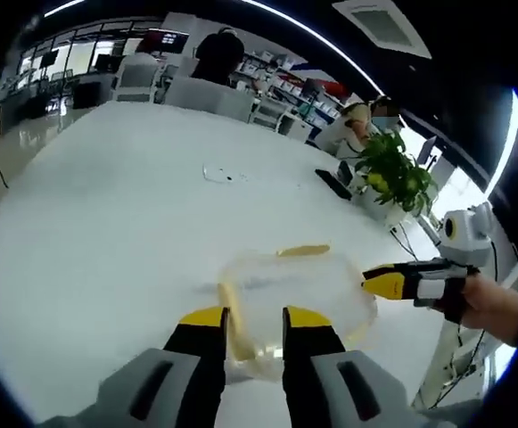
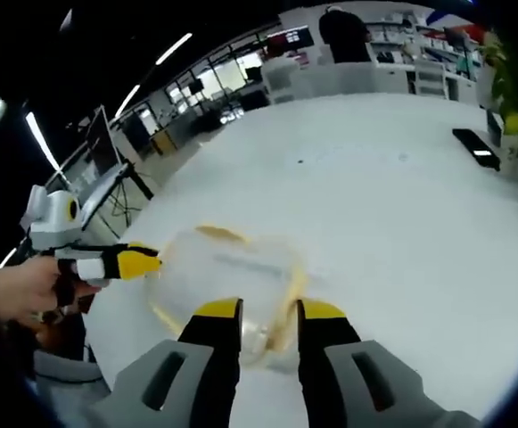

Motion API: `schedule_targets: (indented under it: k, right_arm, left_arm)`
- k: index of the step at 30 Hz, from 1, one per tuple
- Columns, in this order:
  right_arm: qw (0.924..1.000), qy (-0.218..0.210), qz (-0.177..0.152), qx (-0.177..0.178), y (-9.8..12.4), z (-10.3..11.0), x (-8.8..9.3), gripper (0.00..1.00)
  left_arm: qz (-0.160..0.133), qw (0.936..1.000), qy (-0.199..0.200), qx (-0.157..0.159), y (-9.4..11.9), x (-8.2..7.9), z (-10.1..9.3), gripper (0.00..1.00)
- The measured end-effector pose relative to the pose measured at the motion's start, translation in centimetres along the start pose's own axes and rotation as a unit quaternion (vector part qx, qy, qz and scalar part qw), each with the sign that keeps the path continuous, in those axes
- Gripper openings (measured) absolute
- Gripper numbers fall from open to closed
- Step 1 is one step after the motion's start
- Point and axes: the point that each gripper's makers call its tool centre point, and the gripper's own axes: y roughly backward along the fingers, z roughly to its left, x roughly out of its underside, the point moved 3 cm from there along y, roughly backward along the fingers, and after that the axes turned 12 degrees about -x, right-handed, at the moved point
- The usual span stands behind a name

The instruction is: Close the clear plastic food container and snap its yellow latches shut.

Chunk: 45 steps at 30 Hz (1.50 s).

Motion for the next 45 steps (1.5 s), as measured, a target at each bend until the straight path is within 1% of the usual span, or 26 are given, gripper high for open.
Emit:
schedule_targets:
  k: [1,2,3,5,6,8,10,14,16,18,19,20,22,23,24,25,28,29,32,37,40,42,45]
  right_arm:
    - [1.0,0.008,0.0,0.0,-0.1,-0.3,-0.3,0.19]
    - [0.9998,0.02,0.0,0.003,-0.1,-0.4,-0.6,0.18]
    - [0.9992,0.039,0.001,0.007,0.0,-0.3,-0.9,0.18]
    - [0.9988,0.048,-0.004,0.002,-0.1,0.2,-1.3,0.18]
    - [0.9987,0.05,-0.004,0.0,-0.1,0.2,-1.5,0.18]
    - [0.9985,0.055,-0.003,-0.004,-0.3,0.4,-1.6,0.17]
    - [0.998,0.062,-0.002,-0.011,-0.5,0.6,-1.8,0.16]
    - [0.9972,0.072,0.002,-0.019,-0.8,0.8,-2.0,0.11]
    - [0.9966,0.077,0.009,-0.026,-1.1,0.9,-2.0,0.11]
    - [0.9958,0.085,0.017,-0.03,-1.5,0.4,-2.3,0.1]
    - [0.9955,0.088,0.018,-0.031,-1.6,0.5,-2.3,0.09]
    - [0.995,0.092,0.02,-0.033,-1.7,0.5,-2.4,0.08]
    - [0.9939,0.1,0.025,-0.038,-1.9,0.7,-2.4,0.07]
    - [0.9937,0.101,0.025,-0.04,-2.0,0.8,-2.4,0.07]
    - [0.9926,0.106,0.028,-0.052,-2.3,1.1,-2.4,0.06]
    - [0.9922,0.109,0.028,-0.053,-2.3,1.2,-2.4,0.04]
    - [0.9876,0.138,0.032,-0.068,-2.8,2.0,-2.6,0.0]
    - [0.9873,0.14,0.032,-0.069,-2.9,2.1,-2.7,0.0]
    - [0.9852,0.15,0.037,-0.074,-3.4,2.5,-2.8,0.0]
    - [0.9788,0.179,0.055,-0.083,-4.1,2.9,-2.7,0.01]
    - [0.9741,0.197,0.068,-0.089,-4.5,3.1,-2.5,0.01]
    - [0.9716,0.205,0.073,-0.092,-4.8,3.2,-2.5,0.01]
    - [0.9696,0.212,0.079,-0.094,-5.1,3.1,-2.5,0.01]
  left_arm:
    - [0.0,0.9999,-0.014,0.002,0.1,-0.1,-0.1,0.17]
    - [-0.003,0.9993,-0.034,0.018,0.2,-0.4,-0.4,0.16]
    - [-0.005,0.9987,-0.044,0.024,0.2,-0.6,-0.6,0.16]
    - [-0.013,0.9961,-0.08,0.034,0.3,-1.3,-0.9,0.16]
    - [-0.013,0.9941,-0.1,0.041,0.2,-1.5,-1.1,0.16]
    - [-0.013,0.9907,-0.126,0.049,0.1,-1.8,-1.4,0.16]
    - [-0.009,0.9879,-0.143,0.06,0.0,-2.0,-1.9,0.16]
    - [-0.008,0.9825,-0.172,0.072,-0.3,-2.5,-2.7,0.15]
    - [-0.004,0.9785,-0.19,0.081,-0.4,-2.5,-3.0,0.15]
    - [0.0,0.9734,-0.21,0.092,-0.4,-2.4,-3.4,0.15]
    - [0.0,0.969,-0.225,0.101,-0.4,-2.4,-3.6,0.15]
    - [0.003,0.9663,-0.233,0.11,-0.3,-2.2,-3.9,0.15]
    - [0.003,0.9656,-0.235,0.112,-0.4,-2.2,-4.0,0.15]
    - [0.004,0.9643,-0.238,0.115,-0.4,-2.1,-4.1,0.15]
    - [0.004,0.9621,-0.245,0.12,-0.5,-2.1,-4.3,0.15]
    - [0.005,0.9614,-0.247,0.121,-0.5,-2.0,-4.4,0.15]
    - [0.003,0.958,-0.259,0.123,-0.7,-2.0,-4.6,0.15]
    - [0.003,0.9577,-0.259,0.125,-0.8,-2.0,-4.6,0.15]
    - [0.002,0.9539,-0.271,0.128,-0.9,-1.9,-5.0,0.15]
    - [0.003,0.9394,-0.313,0.14,-0.9,-1.4,-5.8,0.14]
    - [0.001,0.9364,-0.32,0.144,-1.0,-1.5,-5.8,0.12]
    - [0.0,0.9328,-0.328,0.149,-1.1,-1.5,-6.0,0.1]
    - [-0.001,0.9298,-0.335,0.153,-1.2,-1.4,-6.1,0.08]
